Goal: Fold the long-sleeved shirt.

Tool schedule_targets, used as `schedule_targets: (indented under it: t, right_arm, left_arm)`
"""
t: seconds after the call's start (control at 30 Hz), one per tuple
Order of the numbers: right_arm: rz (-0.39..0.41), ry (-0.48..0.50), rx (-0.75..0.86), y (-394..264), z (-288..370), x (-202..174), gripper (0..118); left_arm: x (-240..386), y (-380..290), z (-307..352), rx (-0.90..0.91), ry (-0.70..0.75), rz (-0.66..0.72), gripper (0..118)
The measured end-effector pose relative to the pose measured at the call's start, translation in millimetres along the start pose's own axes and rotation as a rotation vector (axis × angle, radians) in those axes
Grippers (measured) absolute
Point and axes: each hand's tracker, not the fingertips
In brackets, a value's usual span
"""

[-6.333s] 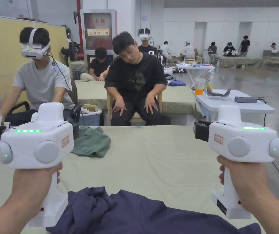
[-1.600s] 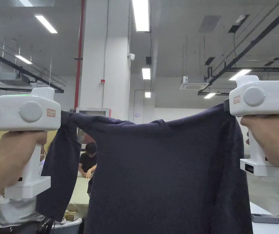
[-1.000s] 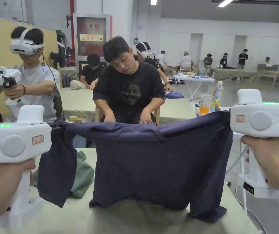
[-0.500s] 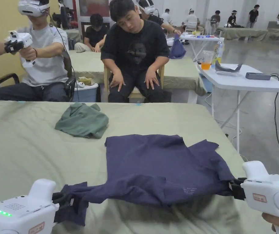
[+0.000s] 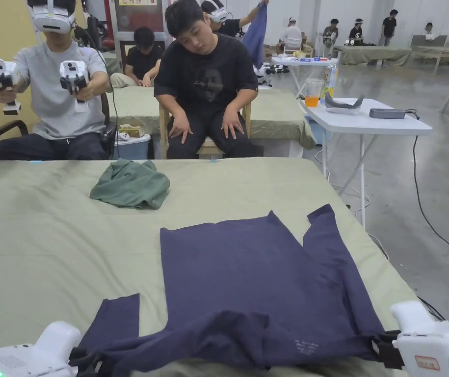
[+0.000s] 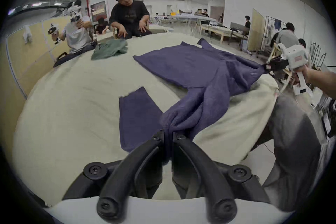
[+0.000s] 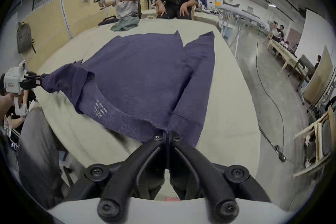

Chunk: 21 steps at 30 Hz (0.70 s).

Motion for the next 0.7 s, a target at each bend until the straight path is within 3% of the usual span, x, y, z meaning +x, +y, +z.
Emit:
schedule_targets:
  t: [0.07, 0.1, 0.13, 0.17, 0.2, 0.23, 0.27, 0.33, 0.43, 0.5, 0.6, 0.67, 0.7]
  right_arm:
    - [0.012, -0.002, -0.002, -5.5, -1.8, -5.3, 12]
    - [0.022, -0.011, 0.005, -4.1, -0.4, -8.4, 27]
    - [0.026, -0.023, 0.007, -1.4, -0.2, -9.9, 63]
    - [0.014, -0.059, -0.001, 9.9, 1.1, -10.8, 105]
    - [0.01, -0.093, 0.038, 22.3, 7.1, -12.5, 118]
    - [0.036, -0.085, 0.186, 40.0, 18.4, -15.0, 118]
    - [0.009, -0.1, 0.215, 59.4, 29.5, -15.8, 118]
    - [-0.037, -0.107, 0.421, 102.4, 59.4, -23.0, 118]
    - [-0.085, -0.024, 0.738, 161.1, 113.1, -41.2, 118]
    - [-0.072, -0.054, 0.78, 203.9, 125.1, -56.0, 118]
    - [-0.013, -0.034, 0.561, 236.5, 119.5, -69.5, 118]
    - [-0.041, -0.109, 0.583, 235.2, 103.3, -82.9, 118]
    - [-0.033, -0.108, 0.605, 228.4, 99.3, -86.4, 118]
  left_arm:
    - [3.3, -8.2, -3.6, -0.01, 0.003, -0.008, 10]
    - [6.3, -7.2, -1.5, -0.001, 0.015, -0.008, 25]
    - [7.3, -4.5, 1.1, 0.017, 0.018, 0.015, 61]
    - [7.6, 1.9, 4.1, 0.031, 0.018, 0.041, 104]
    - [8.4, 14.0, 15.9, 0.131, 0.011, 0.075, 118]
    - [7.8, 24.9, 23.5, 0.209, -0.028, 0.044, 118]
    - [5.4, 57.1, 36.2, 0.255, 0.011, 0.075, 118]
    - [2.4, 92.9, 45.8, 0.32, 0.046, 0.124, 118]
    - [13.9, 156.2, 67.4, 0.492, 0.041, 0.228, 118]
    - [26.0, 195.4, 75.0, 0.524, 0.081, 0.286, 118]
    - [31.3, 228.7, 75.3, 0.59, 0.149, 0.308, 118]
    - [42.1, 239.9, 71.0, 0.58, 0.177, 0.33, 118]
    - [47.0, 242.6, 68.4, 0.575, 0.183, 0.343, 106]
